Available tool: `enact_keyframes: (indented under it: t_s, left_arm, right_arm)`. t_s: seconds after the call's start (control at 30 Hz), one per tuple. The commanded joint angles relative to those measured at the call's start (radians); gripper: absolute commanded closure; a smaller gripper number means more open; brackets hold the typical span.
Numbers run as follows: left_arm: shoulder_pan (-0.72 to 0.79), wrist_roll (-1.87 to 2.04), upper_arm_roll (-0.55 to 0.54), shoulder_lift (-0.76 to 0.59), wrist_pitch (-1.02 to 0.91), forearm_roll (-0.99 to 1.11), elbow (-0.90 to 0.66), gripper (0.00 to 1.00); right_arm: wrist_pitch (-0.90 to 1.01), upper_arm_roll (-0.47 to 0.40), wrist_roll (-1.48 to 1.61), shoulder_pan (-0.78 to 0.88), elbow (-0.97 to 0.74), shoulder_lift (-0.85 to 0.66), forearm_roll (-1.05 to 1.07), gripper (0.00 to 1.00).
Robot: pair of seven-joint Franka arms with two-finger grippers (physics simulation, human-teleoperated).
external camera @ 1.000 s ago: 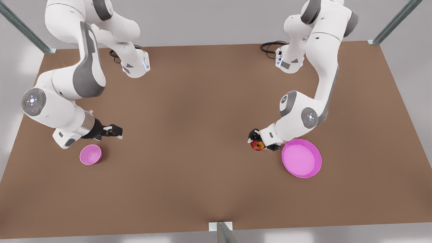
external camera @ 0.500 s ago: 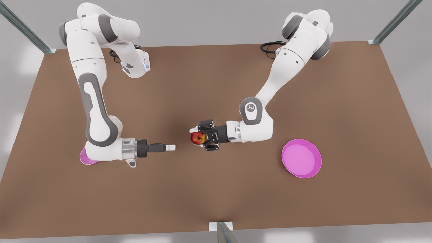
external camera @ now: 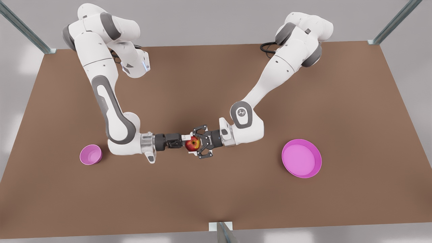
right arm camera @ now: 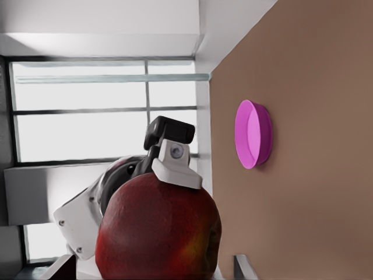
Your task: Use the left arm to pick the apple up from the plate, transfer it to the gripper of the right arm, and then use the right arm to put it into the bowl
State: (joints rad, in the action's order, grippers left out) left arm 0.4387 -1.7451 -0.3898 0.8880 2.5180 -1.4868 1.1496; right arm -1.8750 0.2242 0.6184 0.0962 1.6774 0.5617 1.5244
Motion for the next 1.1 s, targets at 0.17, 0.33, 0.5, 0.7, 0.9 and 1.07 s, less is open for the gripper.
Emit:
enact_keyframes:
  t_s: [0.17, 0.33, 0.5, 0.7, 0.9, 1.07]
  left_arm:
    - [0.003, -0.541, 0.000, -0.001, 0.030, -0.003, -0.001, 0.36]
    - [0.003, -0.541, 0.000, 0.003, 0.031, -0.003, -0.001, 0.36]
    - [0.005, -0.541, -0.001, 0.003, 0.033, -0.003, -0.001, 0.36]
    - [0.005, -0.539, -0.001, 0.003, 0.035, -0.004, -0.001, 0.35]
    - [0.005, -0.533, -0.003, 0.003, 0.035, -0.010, -0.001, 0.07]
    - [0.005, -0.533, -0.003, 0.003, 0.033, -0.010, -0.001, 0.07]
  right_arm:
    - [-0.058, 0.015, 0.302, 0.008, 0.008, 0.001, 0.005, 0.00]
    - [-0.112, 0.017, 0.305, 0.025, -0.012, 0.000, 0.069, 0.00]
    - [-0.142, 0.017, 0.345, 0.036, -0.010, 0.014, 0.068, 0.14]
    - [-0.142, 0.017, 0.345, 0.036, -0.012, 0.015, 0.069, 0.31]
    - [-0.142, 0.015, 0.346, 0.028, -0.016, 0.015, 0.069, 0.31]
    - [-0.138, 0.006, 0.346, 0.019, -0.016, 0.014, 0.060, 0.31]
